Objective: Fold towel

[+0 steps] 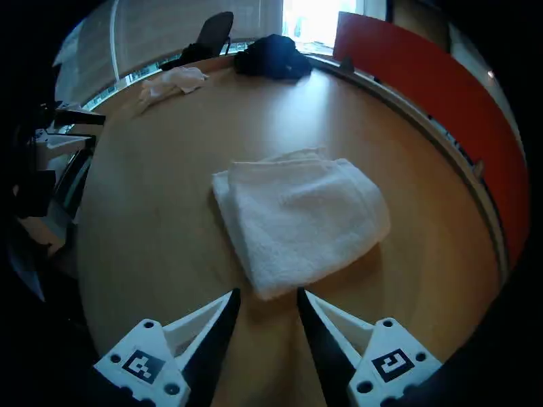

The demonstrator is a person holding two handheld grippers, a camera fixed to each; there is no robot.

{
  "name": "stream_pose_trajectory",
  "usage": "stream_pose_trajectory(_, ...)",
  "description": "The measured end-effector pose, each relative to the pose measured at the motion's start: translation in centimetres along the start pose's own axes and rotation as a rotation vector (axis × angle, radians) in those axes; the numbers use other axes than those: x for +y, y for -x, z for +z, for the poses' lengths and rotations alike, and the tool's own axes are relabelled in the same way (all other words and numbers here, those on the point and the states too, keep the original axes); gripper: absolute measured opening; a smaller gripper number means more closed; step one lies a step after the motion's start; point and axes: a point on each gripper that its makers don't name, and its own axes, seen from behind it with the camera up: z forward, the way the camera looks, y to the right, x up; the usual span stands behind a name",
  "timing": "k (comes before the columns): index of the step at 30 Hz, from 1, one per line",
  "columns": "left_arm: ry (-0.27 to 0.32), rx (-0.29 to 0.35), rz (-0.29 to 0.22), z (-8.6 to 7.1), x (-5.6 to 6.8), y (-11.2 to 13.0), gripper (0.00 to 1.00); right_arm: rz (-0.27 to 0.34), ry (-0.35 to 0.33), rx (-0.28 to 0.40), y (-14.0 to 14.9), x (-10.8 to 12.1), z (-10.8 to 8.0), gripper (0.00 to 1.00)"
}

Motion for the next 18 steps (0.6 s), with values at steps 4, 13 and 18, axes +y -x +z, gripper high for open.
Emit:
stream_pose_trajectory(4, 0.0, 0.001, 0.0, -0.05, -0.02, -0.02, 0.97, 0.02, 0.006, 0.003, -0.07, 0.08, 0.15, 0.5)
stream_pose_trajectory(13, 0.001, 0.0, -0.001, -0.1, 0.02, 0.03, 0.97, 0.049, 0.021, 0.005, -0.08, 0.41, 0.4, 0.32)
stream_pose_trajectory(18, 0.001, -0.001, 0.0, -0.11, -0.02, 0.03, 0.97, 0.061, 0.026, 0.007, 0.02, 0.51, 0.39, 0.23)
